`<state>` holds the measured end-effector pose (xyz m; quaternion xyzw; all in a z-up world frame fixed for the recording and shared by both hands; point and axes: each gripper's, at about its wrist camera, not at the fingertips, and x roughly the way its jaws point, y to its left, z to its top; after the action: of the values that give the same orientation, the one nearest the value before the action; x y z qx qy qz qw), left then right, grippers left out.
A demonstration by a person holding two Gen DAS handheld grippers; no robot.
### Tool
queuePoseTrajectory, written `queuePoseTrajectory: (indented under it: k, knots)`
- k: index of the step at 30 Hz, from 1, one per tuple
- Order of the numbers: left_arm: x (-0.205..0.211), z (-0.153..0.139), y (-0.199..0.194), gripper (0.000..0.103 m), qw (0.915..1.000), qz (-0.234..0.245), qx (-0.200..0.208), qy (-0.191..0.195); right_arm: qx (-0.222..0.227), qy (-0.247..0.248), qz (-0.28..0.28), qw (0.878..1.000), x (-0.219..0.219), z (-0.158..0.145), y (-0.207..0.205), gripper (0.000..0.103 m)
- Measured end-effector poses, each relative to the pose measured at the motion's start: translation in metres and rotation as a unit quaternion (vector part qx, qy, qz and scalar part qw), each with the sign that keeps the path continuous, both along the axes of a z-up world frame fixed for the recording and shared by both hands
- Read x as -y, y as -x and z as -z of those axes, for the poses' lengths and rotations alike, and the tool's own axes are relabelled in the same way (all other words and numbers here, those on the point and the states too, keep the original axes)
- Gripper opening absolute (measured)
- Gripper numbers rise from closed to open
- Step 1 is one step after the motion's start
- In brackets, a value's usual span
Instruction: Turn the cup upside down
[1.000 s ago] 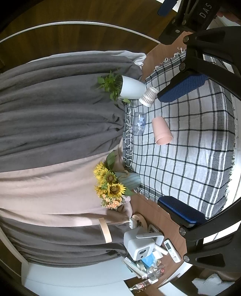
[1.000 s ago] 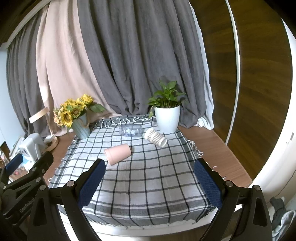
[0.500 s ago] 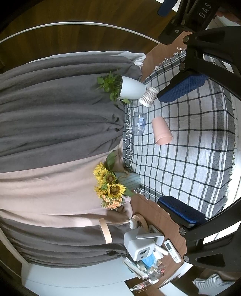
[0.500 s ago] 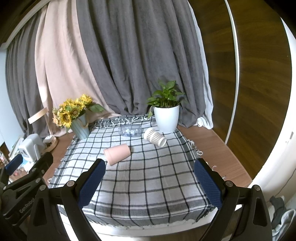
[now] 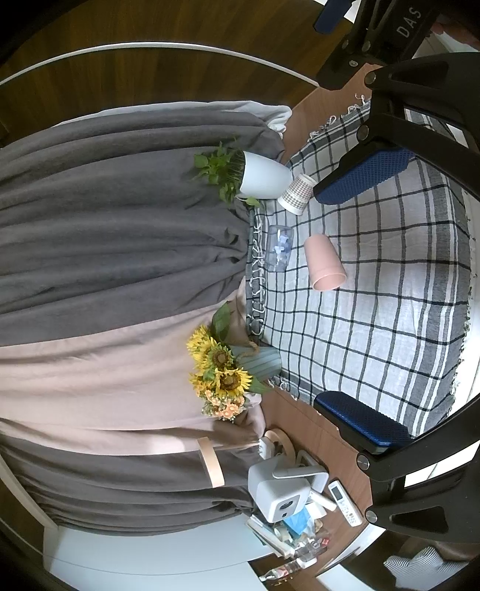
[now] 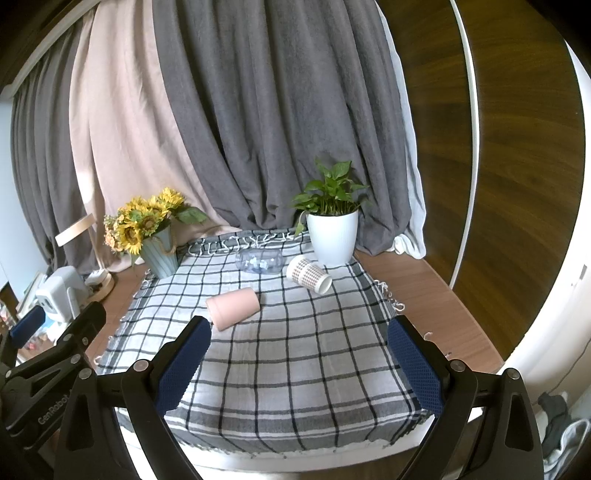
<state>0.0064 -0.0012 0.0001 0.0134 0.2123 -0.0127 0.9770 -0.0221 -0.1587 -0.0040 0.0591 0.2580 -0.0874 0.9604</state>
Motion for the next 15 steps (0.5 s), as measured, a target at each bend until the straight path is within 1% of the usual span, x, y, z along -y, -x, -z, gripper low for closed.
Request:
queuePoseTrajectory:
  k: [4, 8, 15]
  knots:
    - [0.0, 0.001, -0.003, 0.103, 1.0, -0.002, -0.005, -0.001, -0.003, -0.001, -0.001, 1.0, 0.001, 0.002, -0.001, 0.097]
    - [0.005, 0.008, -0.015, 0.103, 0.9993, -0.014, -0.033, -0.006, -0.015, -0.004, -0.004, 1.0, 0.008, 0.008, -0.009, 0.097]
    - [0.015, 0.022, -0.046, 0.103, 0.9975, -0.012, -0.068, -0.015, -0.05, -0.019, -0.008, 0.999, 0.02, 0.027, -0.037, 0.097]
